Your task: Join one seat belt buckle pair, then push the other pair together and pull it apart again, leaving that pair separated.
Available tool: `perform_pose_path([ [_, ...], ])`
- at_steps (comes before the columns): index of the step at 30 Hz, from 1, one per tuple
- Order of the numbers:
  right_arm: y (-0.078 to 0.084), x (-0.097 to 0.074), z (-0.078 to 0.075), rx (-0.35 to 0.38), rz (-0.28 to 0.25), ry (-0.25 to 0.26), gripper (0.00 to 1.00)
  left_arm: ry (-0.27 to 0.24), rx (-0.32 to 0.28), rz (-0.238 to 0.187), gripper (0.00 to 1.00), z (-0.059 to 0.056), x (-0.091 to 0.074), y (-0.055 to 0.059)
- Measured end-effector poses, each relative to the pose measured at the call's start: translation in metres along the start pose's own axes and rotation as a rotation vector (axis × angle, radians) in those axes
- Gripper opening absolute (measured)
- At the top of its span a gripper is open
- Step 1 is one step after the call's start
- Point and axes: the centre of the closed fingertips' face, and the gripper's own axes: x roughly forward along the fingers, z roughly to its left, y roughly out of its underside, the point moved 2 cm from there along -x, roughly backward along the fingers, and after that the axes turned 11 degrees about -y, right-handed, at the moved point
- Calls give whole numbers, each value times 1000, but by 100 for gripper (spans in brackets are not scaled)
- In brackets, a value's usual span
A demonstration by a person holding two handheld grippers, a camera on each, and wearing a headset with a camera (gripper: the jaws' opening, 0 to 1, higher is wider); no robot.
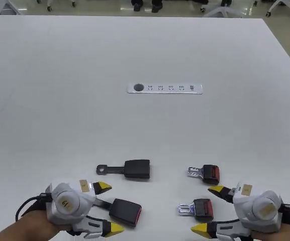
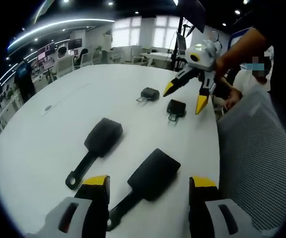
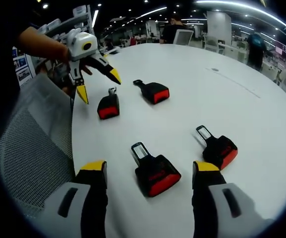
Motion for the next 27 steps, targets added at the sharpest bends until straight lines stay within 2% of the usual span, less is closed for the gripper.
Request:
perform_pose_path([
  [1,2,1,-1,4,5,-5,68,-2,30,8,64,1,2,2],
  [3,3,2,-1,-5,13,-16,69,21,41,15,60,-2,6,3],
  [5,3,3,-1,-19,23,-31,68,32,76,20,58,-2,9,5],
  [9,5,3,-6,-28,38,-52,68,53,93,32,58,0,16,6],
  [12,8,4,-9,-27,44,-77,67,67,132,43,57,3,22,7],
  [14,11,6,-9,-41,67,-99,64,67,149,45,57,6,26,8],
  [15,14,7,-10,-54,82,-113,64,86,162,48,56,5,27,9],
  [17,18,9,-11,-79,113,-125,64,95,190,69,54,6,30,13],
  [25,18,13,-9,-117,157,-160,56,117,172,90,48,6,36,18],
  [27,19,17,-9,-159,170,-157,53,113,185,94,47,5,37,19],
])
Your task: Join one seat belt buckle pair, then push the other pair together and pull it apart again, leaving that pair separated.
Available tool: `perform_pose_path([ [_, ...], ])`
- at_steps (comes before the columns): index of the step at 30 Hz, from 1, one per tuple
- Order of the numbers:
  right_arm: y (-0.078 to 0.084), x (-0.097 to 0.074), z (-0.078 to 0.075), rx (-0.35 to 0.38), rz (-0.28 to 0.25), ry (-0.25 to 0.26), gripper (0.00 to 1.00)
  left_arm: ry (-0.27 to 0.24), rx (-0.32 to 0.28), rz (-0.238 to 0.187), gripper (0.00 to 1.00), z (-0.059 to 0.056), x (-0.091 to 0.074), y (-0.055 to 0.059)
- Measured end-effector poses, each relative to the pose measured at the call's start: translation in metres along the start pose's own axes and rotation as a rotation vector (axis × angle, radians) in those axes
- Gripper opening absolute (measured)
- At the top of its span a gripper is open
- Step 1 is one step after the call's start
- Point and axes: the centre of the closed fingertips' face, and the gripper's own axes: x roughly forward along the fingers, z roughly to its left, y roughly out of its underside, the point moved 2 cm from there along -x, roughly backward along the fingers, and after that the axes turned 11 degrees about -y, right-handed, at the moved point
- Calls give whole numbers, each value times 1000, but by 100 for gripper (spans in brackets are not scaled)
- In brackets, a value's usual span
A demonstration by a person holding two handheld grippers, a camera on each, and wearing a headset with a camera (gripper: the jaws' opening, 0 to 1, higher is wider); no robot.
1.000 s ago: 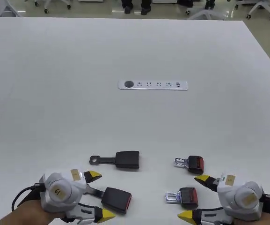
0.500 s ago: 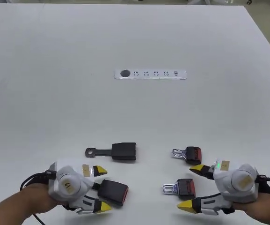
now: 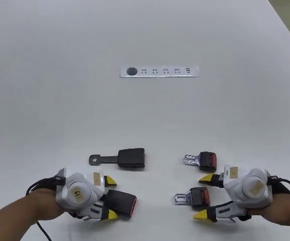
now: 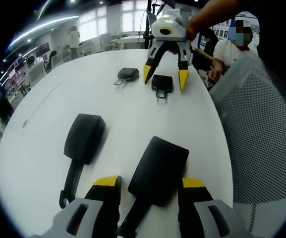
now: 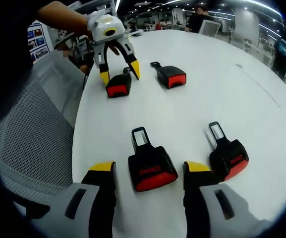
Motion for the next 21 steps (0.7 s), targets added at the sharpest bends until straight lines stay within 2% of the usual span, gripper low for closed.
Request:
perform_pose_path([
  [6,0,1,-1,-29,7,-4,46,1,14,-14,45,0,1,0],
  [10,-3,0,-1,-53,14,2,38,0,35,-15,42,-2,0,0],
  [17,-6,-1,2,-52,12,1,37,-10,25,-15,37,-2,0,-1],
  [21,-7,-2,3,-54,19,-3,37,-24,11,-33,37,-2,-1,0],
])
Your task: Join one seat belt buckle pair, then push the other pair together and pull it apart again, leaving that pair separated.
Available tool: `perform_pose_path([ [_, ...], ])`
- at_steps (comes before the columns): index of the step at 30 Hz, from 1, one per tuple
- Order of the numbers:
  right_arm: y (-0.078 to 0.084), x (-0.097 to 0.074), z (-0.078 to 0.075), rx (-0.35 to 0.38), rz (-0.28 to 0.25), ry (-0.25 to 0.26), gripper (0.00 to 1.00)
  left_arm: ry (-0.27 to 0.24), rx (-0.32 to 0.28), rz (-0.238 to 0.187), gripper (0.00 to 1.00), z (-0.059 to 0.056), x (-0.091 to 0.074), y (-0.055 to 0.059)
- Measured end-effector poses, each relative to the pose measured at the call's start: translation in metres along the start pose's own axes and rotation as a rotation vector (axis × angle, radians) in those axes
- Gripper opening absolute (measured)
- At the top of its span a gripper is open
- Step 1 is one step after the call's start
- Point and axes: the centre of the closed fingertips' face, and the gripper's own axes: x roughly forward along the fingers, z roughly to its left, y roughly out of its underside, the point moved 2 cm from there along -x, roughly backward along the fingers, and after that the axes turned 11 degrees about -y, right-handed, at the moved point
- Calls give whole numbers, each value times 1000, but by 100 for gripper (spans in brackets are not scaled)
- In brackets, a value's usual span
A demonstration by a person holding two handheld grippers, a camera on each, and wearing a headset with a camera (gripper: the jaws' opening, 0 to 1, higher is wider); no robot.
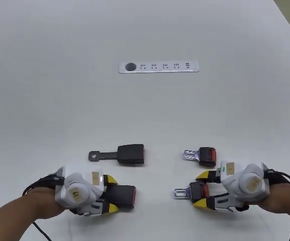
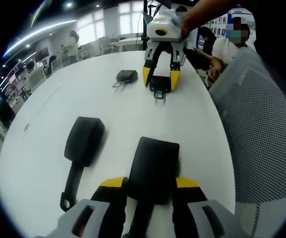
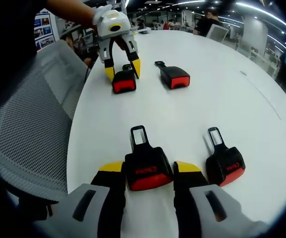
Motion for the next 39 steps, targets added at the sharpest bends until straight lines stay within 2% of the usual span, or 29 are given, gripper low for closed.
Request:
perform_pose_path([
  [10,1,-2,-4,77,-25,0,36,-12,-15,14,36,1,1,-1],
  [17,-2,6,-4,29,-8,4,36,-17,-27,23,35,1,1,-1],
  [21,-9,13,-2,11,-8,9,36,-19,-30,29,35,0,1,-2],
  [31,-18,33,-7,13,-30,12,36,-26,-48,38,35,0,1,-2],
  [32,-22,34,-2,12,-32,10,36,-26,-49,38,35,0,1,-2],
  [36,-29,37,1,6,-44,-5,36,-26,-48,42,35,0,1,-2],
  [39,-33,39,-2,7,-53,-8,36,-25,-47,44,35,0,1,-1],
])
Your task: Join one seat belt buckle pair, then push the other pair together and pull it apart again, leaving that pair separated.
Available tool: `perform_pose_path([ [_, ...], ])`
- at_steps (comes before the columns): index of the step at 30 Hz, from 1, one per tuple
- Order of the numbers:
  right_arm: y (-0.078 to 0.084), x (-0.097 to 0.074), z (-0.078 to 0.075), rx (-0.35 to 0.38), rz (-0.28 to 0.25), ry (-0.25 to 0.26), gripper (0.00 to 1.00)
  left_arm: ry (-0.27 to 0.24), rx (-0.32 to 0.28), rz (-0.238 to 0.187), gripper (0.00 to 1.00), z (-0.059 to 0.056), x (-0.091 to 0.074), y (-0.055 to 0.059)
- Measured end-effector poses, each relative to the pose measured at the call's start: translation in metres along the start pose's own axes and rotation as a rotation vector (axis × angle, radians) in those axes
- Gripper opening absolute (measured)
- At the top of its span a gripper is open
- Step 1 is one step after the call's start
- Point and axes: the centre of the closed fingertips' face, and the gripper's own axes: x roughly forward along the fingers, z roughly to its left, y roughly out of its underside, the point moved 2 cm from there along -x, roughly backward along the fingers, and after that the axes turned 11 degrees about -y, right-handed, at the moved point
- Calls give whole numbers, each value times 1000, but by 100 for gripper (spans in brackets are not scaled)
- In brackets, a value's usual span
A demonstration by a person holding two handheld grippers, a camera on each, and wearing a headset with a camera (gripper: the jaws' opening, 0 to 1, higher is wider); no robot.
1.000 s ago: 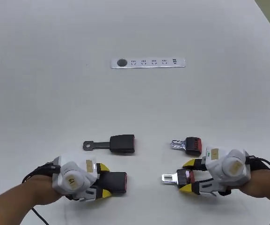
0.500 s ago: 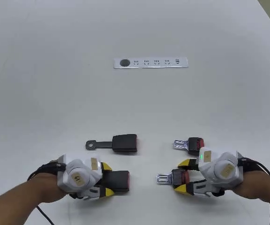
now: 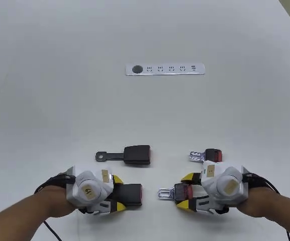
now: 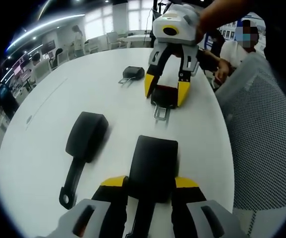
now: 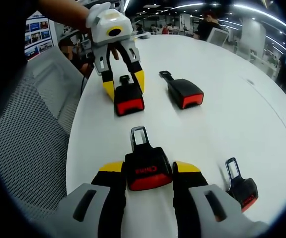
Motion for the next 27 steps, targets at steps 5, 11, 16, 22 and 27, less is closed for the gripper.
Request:
perform_pose_path([
  [5,-7,2,-2,-7,-10,-1,36,1,2,1,35,1,0,0],
  [11,-18,8,-4,-10,-23,-6,36,2,1,3,35,3,2,2],
  [16,-27,17,-1,-11,-38,-8,36,1,0,4,35,3,2,2],
  [22,-35,27,5,-27,-51,-19,36,5,13,6,35,3,3,1],
  [27,-40,33,10,-37,-51,-25,36,14,23,6,35,3,4,1],
])
